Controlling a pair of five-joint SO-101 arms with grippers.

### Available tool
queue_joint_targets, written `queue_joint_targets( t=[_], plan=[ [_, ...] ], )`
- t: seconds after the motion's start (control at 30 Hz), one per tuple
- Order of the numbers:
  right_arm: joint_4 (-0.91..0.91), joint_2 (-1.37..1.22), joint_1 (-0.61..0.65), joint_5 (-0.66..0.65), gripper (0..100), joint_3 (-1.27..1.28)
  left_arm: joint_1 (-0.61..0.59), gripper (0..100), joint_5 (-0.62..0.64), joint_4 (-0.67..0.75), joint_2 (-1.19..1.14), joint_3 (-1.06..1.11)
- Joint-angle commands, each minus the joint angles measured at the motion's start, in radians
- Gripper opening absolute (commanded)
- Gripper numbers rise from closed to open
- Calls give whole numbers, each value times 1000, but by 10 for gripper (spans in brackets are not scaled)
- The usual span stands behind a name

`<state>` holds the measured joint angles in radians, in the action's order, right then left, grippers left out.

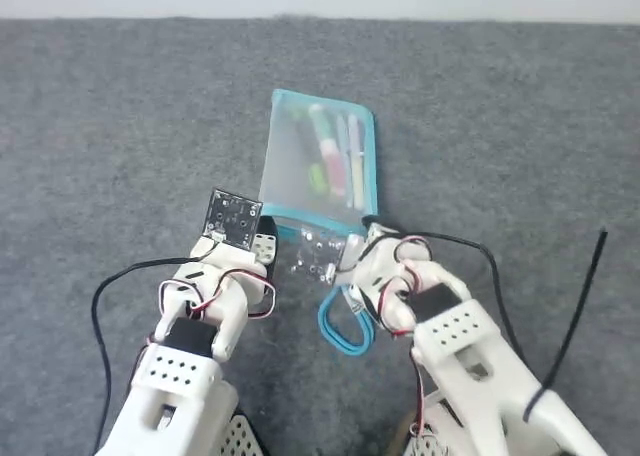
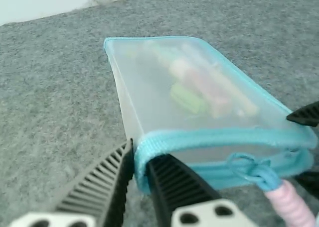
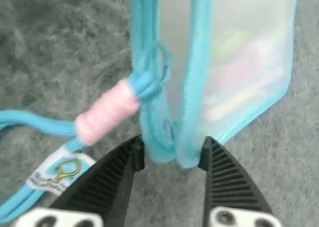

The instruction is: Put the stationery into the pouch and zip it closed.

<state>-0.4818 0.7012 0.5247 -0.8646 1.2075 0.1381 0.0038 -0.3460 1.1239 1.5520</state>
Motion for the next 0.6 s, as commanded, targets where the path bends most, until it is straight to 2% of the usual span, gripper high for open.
queue_joint_targets(
  t=[0.0, 0.1, 0.23, 0.4, 0.57],
  plan=[
    [30, -44, 7, 29, 126, -107, 12, 12, 3, 34, 0, -13],
    [39, -84, 8, 63, 121, -114, 12, 12, 3, 34, 0, -13],
    [133, -127, 2, 166, 119, -109, 12, 12, 3, 34, 0, -13],
    [163, -165, -1, 278, 116, -112, 14, 12, 3, 34, 2, -13],
    [163, -165, -15, 290, 2, -114, 29, 12, 3, -2, 6, -21]
  ],
)
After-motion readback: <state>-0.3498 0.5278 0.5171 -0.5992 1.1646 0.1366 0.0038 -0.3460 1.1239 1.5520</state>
